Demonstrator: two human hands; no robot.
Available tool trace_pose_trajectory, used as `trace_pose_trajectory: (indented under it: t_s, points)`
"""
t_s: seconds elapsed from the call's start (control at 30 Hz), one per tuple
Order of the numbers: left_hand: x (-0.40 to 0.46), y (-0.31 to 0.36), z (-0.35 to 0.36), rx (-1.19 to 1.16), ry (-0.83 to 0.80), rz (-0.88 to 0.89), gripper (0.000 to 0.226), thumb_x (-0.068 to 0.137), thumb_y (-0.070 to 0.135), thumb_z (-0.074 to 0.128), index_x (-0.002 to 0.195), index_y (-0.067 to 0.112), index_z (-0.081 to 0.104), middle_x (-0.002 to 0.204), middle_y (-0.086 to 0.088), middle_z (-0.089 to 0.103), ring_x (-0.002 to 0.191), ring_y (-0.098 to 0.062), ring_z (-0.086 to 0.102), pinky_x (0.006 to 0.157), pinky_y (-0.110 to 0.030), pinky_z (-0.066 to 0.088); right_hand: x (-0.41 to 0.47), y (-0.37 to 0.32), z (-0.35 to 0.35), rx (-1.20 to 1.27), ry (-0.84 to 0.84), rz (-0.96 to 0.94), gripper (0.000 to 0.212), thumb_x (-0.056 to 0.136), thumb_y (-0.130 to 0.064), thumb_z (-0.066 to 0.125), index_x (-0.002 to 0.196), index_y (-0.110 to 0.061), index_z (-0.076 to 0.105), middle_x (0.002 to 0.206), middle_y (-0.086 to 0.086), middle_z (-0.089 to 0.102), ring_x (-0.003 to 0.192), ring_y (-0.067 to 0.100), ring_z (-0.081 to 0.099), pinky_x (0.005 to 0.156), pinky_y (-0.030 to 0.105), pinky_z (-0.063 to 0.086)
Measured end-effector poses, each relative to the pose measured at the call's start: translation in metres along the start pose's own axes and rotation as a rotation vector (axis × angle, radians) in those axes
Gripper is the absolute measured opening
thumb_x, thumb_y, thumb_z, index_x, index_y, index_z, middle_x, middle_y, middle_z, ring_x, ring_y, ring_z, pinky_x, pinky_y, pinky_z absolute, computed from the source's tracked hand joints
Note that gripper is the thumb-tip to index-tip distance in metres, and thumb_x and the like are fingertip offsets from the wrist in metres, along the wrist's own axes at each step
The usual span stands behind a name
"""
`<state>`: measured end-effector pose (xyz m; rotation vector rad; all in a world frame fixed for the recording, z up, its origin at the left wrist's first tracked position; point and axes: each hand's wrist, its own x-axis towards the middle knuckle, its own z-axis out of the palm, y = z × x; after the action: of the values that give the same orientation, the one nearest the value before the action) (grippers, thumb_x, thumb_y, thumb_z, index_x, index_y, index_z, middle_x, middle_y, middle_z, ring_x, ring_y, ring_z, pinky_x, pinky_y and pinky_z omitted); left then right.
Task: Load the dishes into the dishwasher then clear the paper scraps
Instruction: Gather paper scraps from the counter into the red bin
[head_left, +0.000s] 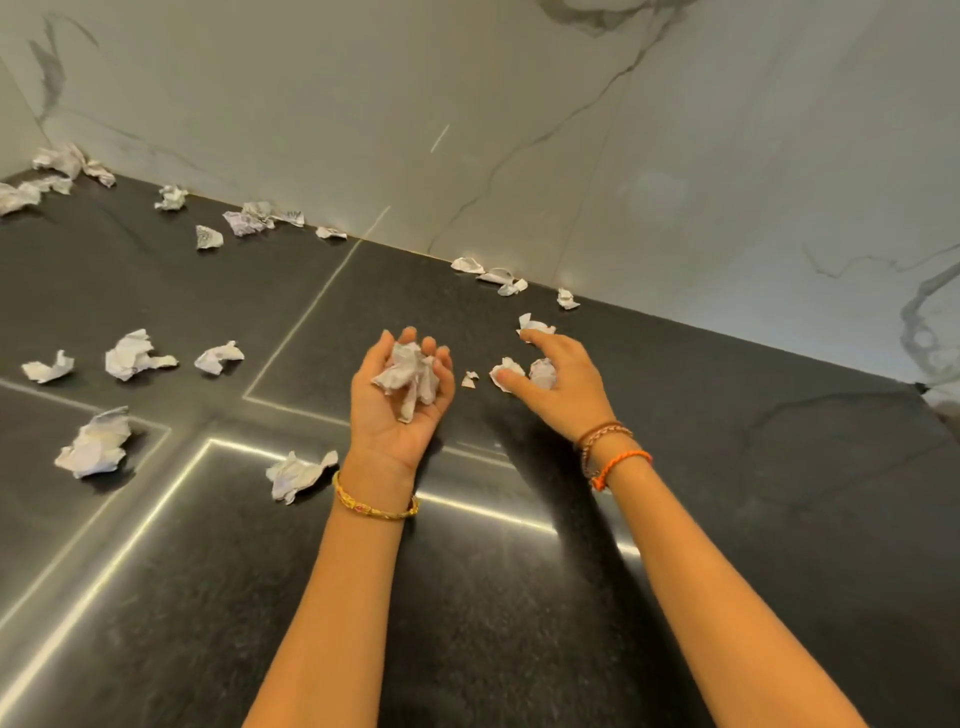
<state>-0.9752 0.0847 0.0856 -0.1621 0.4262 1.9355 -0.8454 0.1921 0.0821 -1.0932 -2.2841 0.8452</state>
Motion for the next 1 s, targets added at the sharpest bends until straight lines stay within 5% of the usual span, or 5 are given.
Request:
trace_pose_trajectory:
  t_s: [0.37, 0.57, 0.7, 0.87, 1.0]
  points:
    - [0.000, 0.001, -0.004, 0.060, 0.062, 0.100, 0.029, 0.094, 0.031, 0.044, 0.084, 0.009, 0.059, 0.079, -0.005, 0.060, 0.062, -0.019, 0.068, 0.058, -0.025, 0.057, 0.004, -0.010, 0.061, -0.257, 0.086, -0.321, 0.008, 0.080, 0.002, 0.056, 0.083, -0.003, 0.061, 0.089, 0.016, 0.059, 0.086, 0.035, 0.053, 0.071, 0.017, 0.022]
    - [0.002, -0.007, -0.006, 0.091, 0.021, 0.086, 0.027, 0.094, 0.027, 0.045, 0.089, 0.005, 0.059, 0.087, -0.010, 0.064, 0.073, -0.023, 0.070, 0.066, -0.027, 0.057, -0.006, -0.033, 0.039, 0.444, 0.256, -0.179, 0.019, 0.081, -0.006, 0.054, 0.078, -0.024, 0.056, 0.082, -0.007, 0.057, 0.074, -0.009, 0.052, 0.072, 0.004, 0.037]
    - [0.002, -0.013, -0.003, 0.083, -0.054, 0.037, 0.032, 0.095, 0.032, 0.040, 0.090, 0.006, 0.059, 0.074, -0.009, 0.069, 0.065, -0.018, 0.070, 0.063, -0.027, 0.057, -0.011, -0.056, 0.038, 0.352, 0.190, -0.313, 0.008, 0.084, -0.019, 0.054, 0.089, -0.021, 0.059, 0.094, -0.004, 0.053, 0.089, -0.004, 0.049, 0.082, 0.010, 0.037]
    - [0.002, -0.022, -0.004, 0.079, -0.124, -0.001, 0.041, 0.096, 0.038, 0.033, 0.095, 0.007, 0.060, 0.087, -0.009, 0.067, 0.074, -0.016, 0.069, 0.071, -0.026, 0.056, -0.017, -0.054, 0.045, -0.096, 0.029, -0.393, 0.063, 0.085, -0.055, 0.027, 0.126, -0.016, 0.054, 0.132, 0.005, 0.048, 0.138, 0.020, 0.024, 0.113, 0.036, 0.002]
    - [0.001, -0.029, 0.000, 0.136, -0.141, -0.002, 0.044, 0.097, 0.039, 0.030, 0.093, 0.010, 0.063, 0.081, -0.005, 0.070, 0.074, -0.015, 0.070, 0.071, -0.026, 0.056, -0.016, -0.050, 0.039, -0.332, -0.030, -0.386, 0.100, 0.070, -0.074, -0.017, 0.146, -0.024, 0.022, 0.156, 0.000, 0.011, 0.140, 0.012, -0.017, 0.100, 0.036, -0.034]
